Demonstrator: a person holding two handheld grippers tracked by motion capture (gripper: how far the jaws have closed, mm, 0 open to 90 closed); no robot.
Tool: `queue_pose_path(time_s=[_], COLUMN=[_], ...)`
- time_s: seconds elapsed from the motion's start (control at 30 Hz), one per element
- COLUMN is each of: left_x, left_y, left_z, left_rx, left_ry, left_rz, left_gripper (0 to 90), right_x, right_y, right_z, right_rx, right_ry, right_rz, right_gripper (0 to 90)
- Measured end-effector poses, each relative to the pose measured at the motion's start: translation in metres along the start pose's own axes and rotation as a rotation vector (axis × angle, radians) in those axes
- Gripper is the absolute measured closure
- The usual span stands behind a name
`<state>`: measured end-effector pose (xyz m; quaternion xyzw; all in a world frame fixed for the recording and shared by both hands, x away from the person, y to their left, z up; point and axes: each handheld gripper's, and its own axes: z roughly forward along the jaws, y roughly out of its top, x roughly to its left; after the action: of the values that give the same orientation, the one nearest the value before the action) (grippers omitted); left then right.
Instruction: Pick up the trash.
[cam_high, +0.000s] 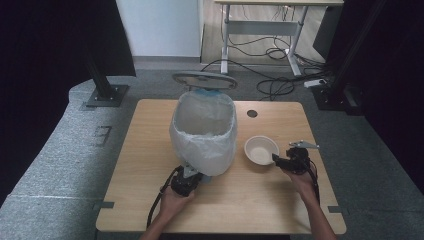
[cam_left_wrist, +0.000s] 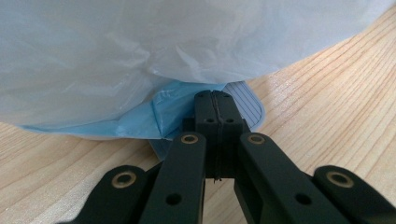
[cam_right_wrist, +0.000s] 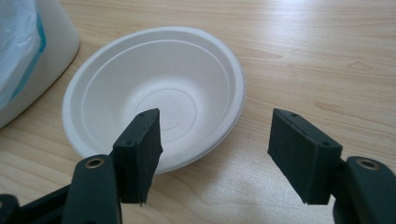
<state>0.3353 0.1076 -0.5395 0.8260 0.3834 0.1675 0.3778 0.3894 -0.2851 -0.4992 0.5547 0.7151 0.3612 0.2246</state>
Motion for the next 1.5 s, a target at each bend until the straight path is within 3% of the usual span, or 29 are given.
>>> queue_pose_path(time_s=[0.4, 0.87, 1.2, 1.37, 1.5], left_x=[0.0, 0.0, 0.0, 0.0, 0.0], left_y=[0.0, 0.0, -0.001, -0.001, -0.001], left_z=[0.0, 0.0, 0.0, 0.0, 0.0], left_rx=[-0.001, -0.001, -0.002, -0.002, -0.003], left_ry=[0.0, 0.001, 0.001, 0.003, 0.003], left_rz=[0.001, 0.005, 0.008, 0.008, 0.009], left_gripper=[90.0, 90.0, 90.0, 90.0, 90.0], right_x=[-0.002, -0.004, 0.001, 0.004, 0.001], right_y=[-0.001, -0.009, -0.01, -0.01, -0.013], right_z=[0.013, 0.018, 0.011, 0.002, -0.002], right_rx=[0.032, 0.05, 0.055, 0.043, 0.032], right_ry=[-0.02, -0.001, 0.026, 0.059, 0.086], right_rz=[0.003, 0.032, 0.024, 0.02, 0.049], right_gripper=[34.8, 40.7, 56.9, 69.5, 77.8])
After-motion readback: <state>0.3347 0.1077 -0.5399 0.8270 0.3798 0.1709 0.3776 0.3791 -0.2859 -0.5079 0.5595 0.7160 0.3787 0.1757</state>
